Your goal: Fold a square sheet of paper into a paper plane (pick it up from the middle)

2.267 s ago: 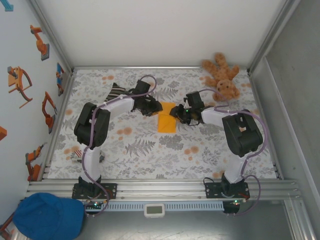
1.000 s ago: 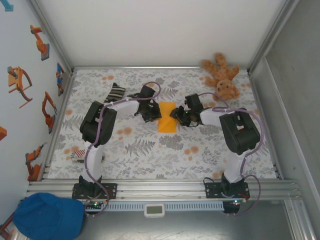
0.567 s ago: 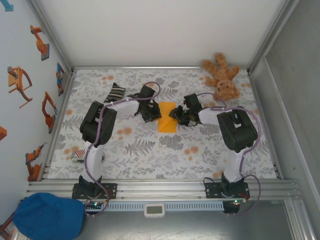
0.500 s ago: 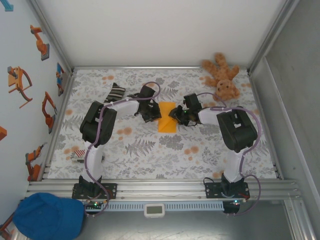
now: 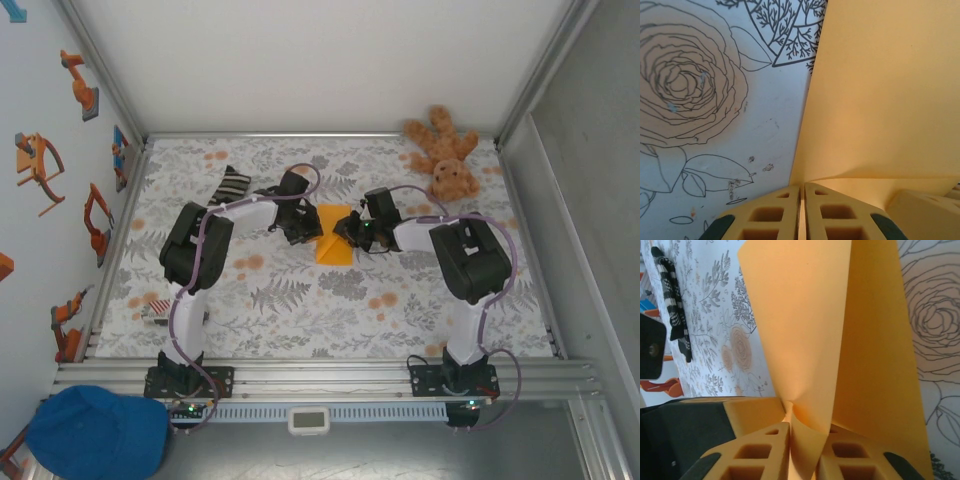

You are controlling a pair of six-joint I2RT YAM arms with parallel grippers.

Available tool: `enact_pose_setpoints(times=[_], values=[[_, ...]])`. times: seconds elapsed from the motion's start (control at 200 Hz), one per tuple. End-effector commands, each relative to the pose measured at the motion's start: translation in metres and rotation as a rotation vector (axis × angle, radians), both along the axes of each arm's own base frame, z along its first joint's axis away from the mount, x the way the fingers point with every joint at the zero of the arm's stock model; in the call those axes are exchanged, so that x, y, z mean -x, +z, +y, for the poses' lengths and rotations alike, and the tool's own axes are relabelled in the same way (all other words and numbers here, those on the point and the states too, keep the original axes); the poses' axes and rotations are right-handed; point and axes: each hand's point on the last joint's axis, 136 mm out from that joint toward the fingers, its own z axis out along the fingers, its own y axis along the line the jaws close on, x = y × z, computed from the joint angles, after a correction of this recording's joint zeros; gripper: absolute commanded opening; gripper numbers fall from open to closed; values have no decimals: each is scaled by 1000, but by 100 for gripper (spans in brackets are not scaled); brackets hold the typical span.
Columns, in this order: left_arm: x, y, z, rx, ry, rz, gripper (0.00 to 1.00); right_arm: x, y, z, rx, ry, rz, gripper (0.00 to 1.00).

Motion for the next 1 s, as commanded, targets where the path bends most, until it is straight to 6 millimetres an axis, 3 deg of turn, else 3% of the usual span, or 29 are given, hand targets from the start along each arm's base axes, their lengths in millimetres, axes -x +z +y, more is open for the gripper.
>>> enact_pose_setpoints(times=[0.0,0.11,0.22,0.441,0.621,0.816,0.996], values=[[8,-2,13,-17,24,42,15,3,-4,5,-8,17,-4,14],[-4,39,14,41,38,-50,29,0,2,4,1,15,-36,9],[-15,72,31,91,95,-132,40,-5,14,4,2,18,-82,8],[-6,98,58,235,186,-171,61,-14,50,12,-57,36,-171,8],[3,128,50,424,184,-208,84,-18,110,28,-194,78,-263,7],[0,167,37,610,176,-264,100,-19,179,43,-362,132,-348,7],[0,193,31,686,149,-308,97,-21,215,43,-447,133,-387,7]])
